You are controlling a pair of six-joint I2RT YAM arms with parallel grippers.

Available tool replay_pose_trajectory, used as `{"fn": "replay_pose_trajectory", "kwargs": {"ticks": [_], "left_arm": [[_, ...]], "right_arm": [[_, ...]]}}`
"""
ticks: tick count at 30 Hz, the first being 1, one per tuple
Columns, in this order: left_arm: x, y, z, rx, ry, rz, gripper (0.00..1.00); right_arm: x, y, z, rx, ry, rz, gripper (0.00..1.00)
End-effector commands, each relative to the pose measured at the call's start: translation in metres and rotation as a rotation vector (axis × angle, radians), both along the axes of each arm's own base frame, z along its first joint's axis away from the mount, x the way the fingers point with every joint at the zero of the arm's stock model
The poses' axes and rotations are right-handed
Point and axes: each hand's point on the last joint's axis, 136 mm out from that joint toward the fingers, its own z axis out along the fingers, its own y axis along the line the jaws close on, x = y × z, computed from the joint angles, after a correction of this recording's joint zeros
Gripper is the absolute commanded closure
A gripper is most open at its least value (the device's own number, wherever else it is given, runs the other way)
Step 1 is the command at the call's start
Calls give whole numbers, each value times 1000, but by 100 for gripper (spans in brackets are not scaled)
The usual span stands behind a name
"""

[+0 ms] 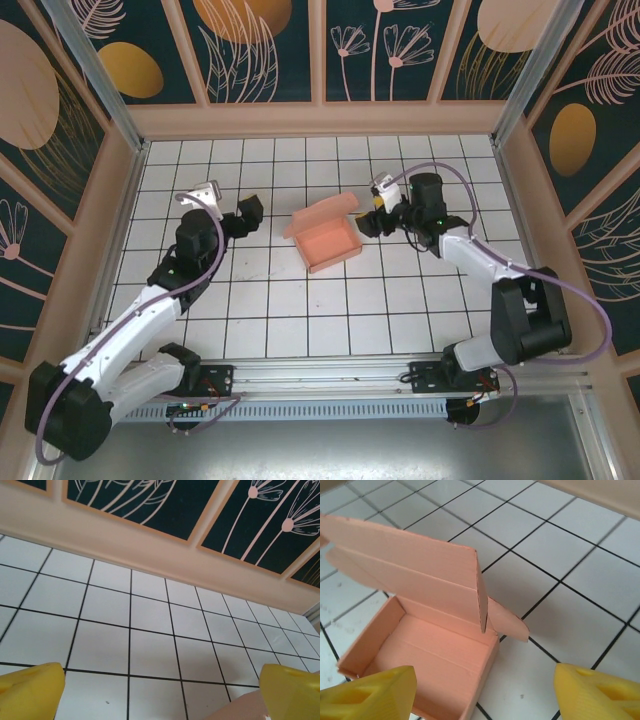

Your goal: Fold the paper box

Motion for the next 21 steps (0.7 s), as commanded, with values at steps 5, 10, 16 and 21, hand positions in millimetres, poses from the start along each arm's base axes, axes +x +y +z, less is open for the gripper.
{"fn": "replay_pose_trajectory", "kwargs": {"ticks": [5,10,16,21], "left_arm": [[-11,-4,-13,137,70,-84,1],[-14,-11,-22,114,74,-119,1],[-17,-13,-29,132,83,-141,1],[-14,-14,-35,157,103,-150,1]], "right_arm": [[-16,27,0,-87,-87,450,27],[-8,30,-11,-153,-15,554,31],[3,26,-22,-233,33,598,40],[10,28,-23,-247,59,617,65]]}}
